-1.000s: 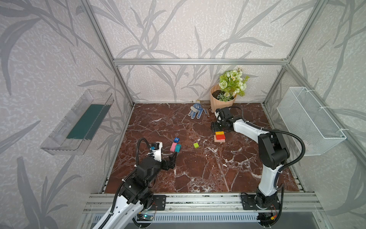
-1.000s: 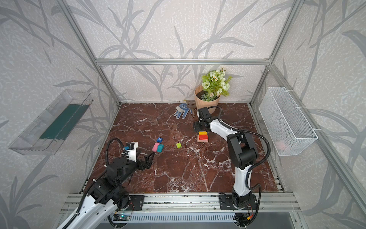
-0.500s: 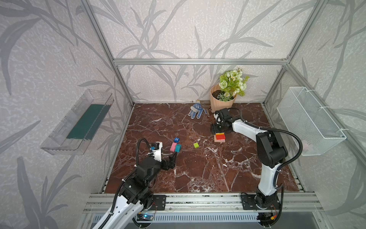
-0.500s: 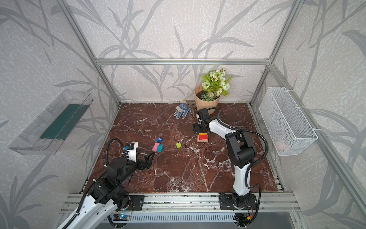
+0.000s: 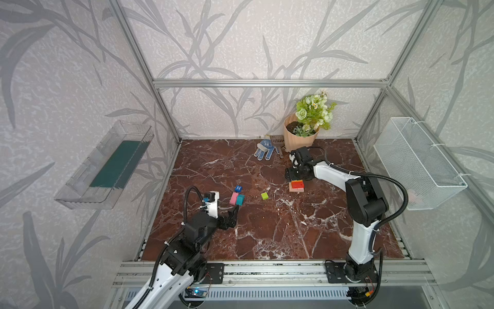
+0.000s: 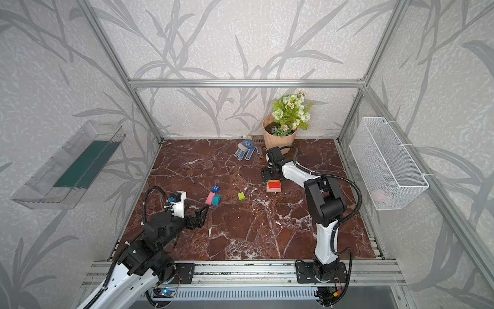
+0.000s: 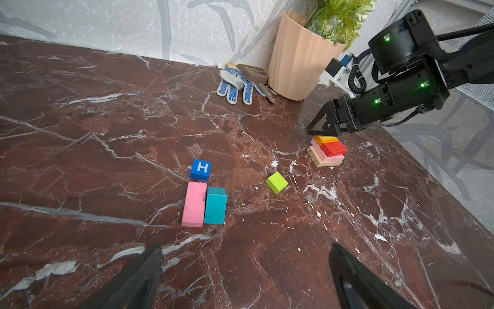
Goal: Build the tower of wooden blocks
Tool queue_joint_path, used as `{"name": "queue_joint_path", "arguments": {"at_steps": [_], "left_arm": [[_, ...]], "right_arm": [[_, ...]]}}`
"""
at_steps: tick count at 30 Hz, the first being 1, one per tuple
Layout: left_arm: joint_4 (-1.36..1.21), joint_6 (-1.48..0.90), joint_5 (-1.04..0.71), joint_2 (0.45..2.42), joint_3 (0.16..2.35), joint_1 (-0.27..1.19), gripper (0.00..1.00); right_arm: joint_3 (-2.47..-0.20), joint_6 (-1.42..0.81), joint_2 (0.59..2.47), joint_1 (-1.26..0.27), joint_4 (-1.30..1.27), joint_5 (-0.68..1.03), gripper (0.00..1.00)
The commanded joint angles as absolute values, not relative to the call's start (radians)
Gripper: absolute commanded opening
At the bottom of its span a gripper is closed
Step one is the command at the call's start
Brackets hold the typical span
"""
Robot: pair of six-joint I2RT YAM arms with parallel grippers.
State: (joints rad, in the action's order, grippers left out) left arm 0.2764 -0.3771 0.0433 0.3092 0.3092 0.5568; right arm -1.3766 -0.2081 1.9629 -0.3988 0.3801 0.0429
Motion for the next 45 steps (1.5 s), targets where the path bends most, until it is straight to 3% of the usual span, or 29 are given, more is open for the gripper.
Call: {"name": "queue_joint_path", "arguments": {"at_steps": [1,26,32,45], "left_arm": [[0.27,-0.382,0.048,0.305,0.3,0.561,0.98],[0.27,-0.382,0.046,0.306,0.3,0.561,0.98],[0.27,-0.382,0.045,0.305,0.3,0.561,0.98],[0.271,-0.382,0.043,0.302,0.298,0.563,0.98]], "right_arm": [[-1.364,-0.194,1.933,-0.394,0.41,0.021,0.76],[-1.384,-0.208,1.893,-0.395,0.444,-0.023,0.76],[-1.313,-0.261,1.836,-0.405,0.438,-0.095,0.82],[-1.252,-0.326,1.856,-0.417,0.38,-0.055,0.9]]}}
